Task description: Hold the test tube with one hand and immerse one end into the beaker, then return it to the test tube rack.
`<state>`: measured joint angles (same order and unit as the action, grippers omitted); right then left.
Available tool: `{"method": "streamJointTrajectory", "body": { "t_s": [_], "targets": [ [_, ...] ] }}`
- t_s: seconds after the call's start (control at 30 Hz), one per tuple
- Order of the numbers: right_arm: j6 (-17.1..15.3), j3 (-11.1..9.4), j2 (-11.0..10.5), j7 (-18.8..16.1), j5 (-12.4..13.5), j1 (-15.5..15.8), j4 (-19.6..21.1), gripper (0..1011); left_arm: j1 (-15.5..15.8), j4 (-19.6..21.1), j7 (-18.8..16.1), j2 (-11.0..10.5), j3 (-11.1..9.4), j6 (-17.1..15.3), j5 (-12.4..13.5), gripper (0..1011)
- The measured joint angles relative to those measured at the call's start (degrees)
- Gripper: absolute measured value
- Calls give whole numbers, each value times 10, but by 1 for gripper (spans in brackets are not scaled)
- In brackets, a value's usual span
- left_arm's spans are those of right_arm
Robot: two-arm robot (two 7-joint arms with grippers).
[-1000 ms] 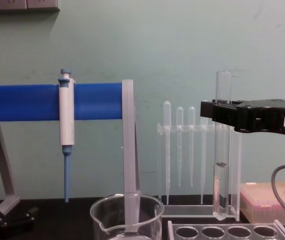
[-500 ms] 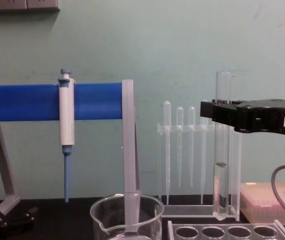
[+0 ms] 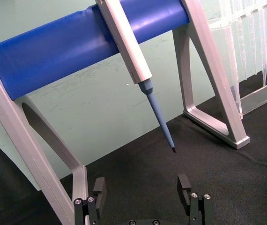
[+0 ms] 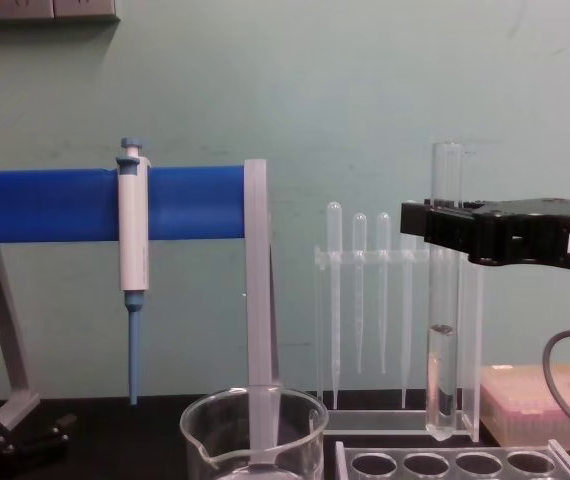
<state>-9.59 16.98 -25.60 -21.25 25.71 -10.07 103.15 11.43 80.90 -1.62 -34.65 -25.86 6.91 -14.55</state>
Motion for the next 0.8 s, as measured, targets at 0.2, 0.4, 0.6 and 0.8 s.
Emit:
{"method": "streamJointTrajectory", "body": {
  "t_s": [0.2,0.4,0.6,0.8],
  "targets": [
    [0,0,0,0,0,0,0,225,0,0,0,0,0,0,0,1000],
    [0,0,0,0,0,0,0,225,0,0,0,0,0,0,0,1000],
    [0,0,0,0,0,0,0,225,0,0,0,0,0,0,0,1000],
    [0,0,0,0,0,0,0,226,0,0,0,0,0,0,0,1000]
  ]
}}
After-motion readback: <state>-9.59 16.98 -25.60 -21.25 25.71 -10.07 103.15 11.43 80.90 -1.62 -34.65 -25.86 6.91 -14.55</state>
